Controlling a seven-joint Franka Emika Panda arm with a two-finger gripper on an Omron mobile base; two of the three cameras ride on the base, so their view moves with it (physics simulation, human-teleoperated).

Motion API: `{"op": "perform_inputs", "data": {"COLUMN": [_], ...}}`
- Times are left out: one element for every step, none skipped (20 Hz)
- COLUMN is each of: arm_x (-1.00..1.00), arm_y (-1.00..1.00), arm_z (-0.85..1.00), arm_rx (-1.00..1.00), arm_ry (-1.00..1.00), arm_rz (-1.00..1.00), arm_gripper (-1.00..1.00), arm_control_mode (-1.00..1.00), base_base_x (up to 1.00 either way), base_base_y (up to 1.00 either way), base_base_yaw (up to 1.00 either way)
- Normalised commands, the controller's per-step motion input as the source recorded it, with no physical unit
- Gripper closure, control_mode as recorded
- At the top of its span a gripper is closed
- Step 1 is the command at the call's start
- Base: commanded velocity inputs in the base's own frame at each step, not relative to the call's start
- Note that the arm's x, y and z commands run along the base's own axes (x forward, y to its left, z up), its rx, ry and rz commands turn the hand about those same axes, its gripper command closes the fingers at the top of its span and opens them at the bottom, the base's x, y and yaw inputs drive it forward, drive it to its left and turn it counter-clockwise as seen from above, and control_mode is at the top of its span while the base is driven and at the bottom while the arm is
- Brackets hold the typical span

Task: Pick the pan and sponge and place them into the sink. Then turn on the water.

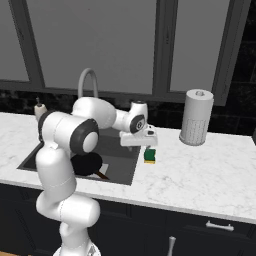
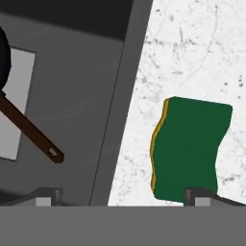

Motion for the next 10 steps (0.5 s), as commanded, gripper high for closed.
{"op": "perform_inputs", "data": {"arm_x": [0.0,0.0,0.0,0.0,0.0,0.0,0.0,0.0,0.0,0.0], "arm_y": [-0.51,-0.44,-0.41,-0.39,-0.34,-0.33,-0.27,-0.22,-0.19,-0.17], "arm_z": [0.0,0.0,0.0,0.0,0.0,0.0,0.0,0.0,0.0,0.0], "arm_rx": [-0.03,-0.02,0.0,0.0,-0.01,0.0,0.0,0.0,0.0,0.0], "arm_ry": [0.0,0.0,0.0,0.0,0.0,0.0,0.0,0.0,0.0,0.0], "arm_rz": [-0.09,-0.09,-0.08,-0.08,-0.07,-0.07,-0.06,-0.05,-0.04,-0.03], "arm_gripper": [-1.0,-1.0,-1.0,-1.0,-1.0,-1.0,-1.0,-1.0,-1.0,-1.0], "arm_control_mode": [-1.0,-1.0,-1.0,-1.0,-1.0,-1.0,-1.0,-1.0,-1.0,-1.0], "base_base_x": [0.0,0.0,0.0,0.0,0.0,0.0,0.0,0.0,0.0,0.0], "base_base_y": [0.0,0.0,0.0,0.0,0.0,0.0,0.0,0.0,0.0,0.0], "base_base_yaw": [0.0,0.0,0.0,0.0,0.0,0.0,0.0,0.0,0.0,0.0]}}
